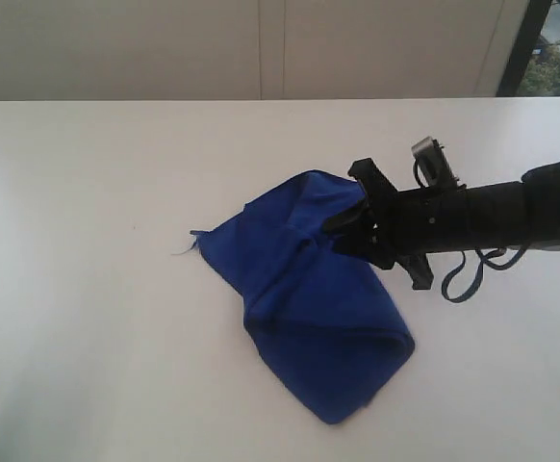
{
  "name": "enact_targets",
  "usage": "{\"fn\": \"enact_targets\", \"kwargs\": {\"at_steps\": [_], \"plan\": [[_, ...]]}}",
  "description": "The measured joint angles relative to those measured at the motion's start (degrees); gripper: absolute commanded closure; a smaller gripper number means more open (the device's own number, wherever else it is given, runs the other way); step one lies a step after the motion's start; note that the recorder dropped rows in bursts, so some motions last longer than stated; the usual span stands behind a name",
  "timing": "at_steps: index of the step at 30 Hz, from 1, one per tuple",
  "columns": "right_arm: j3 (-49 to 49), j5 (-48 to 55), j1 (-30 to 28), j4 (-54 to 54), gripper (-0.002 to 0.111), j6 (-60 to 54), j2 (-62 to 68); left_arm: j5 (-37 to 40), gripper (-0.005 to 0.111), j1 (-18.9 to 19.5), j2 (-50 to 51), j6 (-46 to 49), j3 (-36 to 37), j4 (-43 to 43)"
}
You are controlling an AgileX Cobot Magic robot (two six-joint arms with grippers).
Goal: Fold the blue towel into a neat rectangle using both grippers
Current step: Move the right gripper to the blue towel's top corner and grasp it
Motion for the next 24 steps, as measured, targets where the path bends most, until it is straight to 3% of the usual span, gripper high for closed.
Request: {"fn": "enact_targets", "kwargs": {"at_steps": [7, 21, 24], "plan": [[-6.2, -0.77, 3.76, 0.85, 0.077, 3.49, 5.67, 0.0, 0.107, 0.0, 0.0, 0.0, 0.0, 0.0], [-11.63, -3.5, 4.14, 0.96, 0.078, 6.95, 9.21, 0.0, 0.107, 0.0, 0.0, 0.0, 0.0, 0.0], [-11.63, -3.69, 4.14, 0.96, 0.088, 6.95, 10.04, 0.0, 0.107, 0.0, 0.0, 0.0, 0.0, 0.0]]}}
